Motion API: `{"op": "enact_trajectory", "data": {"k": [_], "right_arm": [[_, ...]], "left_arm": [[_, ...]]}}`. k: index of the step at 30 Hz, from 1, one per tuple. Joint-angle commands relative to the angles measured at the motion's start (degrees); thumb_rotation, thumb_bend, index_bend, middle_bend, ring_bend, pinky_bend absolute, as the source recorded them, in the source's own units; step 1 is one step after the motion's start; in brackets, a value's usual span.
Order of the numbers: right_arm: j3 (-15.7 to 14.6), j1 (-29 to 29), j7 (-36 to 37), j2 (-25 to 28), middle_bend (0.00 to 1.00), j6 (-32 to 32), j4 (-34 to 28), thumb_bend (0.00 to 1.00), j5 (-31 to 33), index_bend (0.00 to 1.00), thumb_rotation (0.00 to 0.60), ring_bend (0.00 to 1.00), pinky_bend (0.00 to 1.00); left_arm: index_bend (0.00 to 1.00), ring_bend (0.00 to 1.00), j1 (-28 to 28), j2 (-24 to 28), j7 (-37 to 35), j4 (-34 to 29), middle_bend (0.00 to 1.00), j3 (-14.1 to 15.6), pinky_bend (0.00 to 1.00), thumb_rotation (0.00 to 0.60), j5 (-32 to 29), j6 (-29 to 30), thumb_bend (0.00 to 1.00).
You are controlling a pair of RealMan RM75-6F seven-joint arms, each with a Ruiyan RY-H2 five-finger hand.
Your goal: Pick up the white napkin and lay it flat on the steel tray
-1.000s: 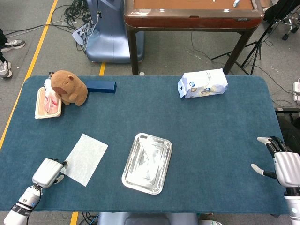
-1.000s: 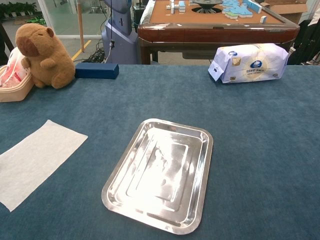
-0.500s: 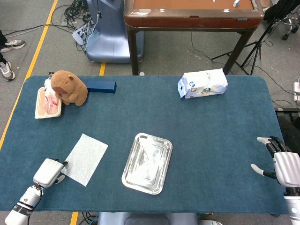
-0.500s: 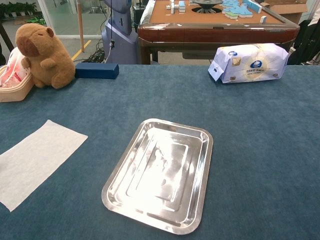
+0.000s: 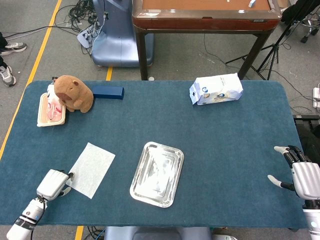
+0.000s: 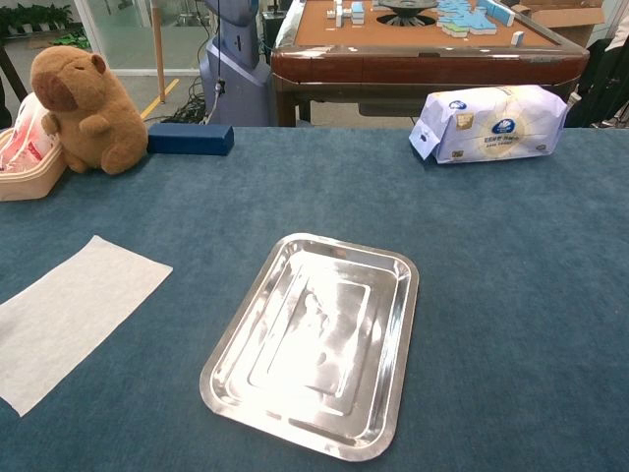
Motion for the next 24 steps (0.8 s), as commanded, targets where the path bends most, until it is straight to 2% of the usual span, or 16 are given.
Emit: {"op": "enact_trajectory", "data": {"k": [1, 24], "right_arm": [[-0.01, 0.00, -0.05, -0.01, 0.29, -0.01, -0.01, 0.00, -0.01, 0.25, 0.600, 0.17, 0.36], [-0.01, 0.00, 0.08, 0.03, 0.29, -0.06, 0.02, 0.00, 0.05, 0.25, 0.600, 0.17, 0.36]], "left_arm": [[0.55, 0.64, 0.01, 0.06, -0.15, -0.09, 0.90, -0.07, 0.73, 0.600, 0.02, 0.24, 0.19], [0.59, 0.64, -0.21, 0.34, -0.42, -0.68, 0.90, 0.09, 0.73, 0.600, 0.00, -0.19, 0.23]]}}
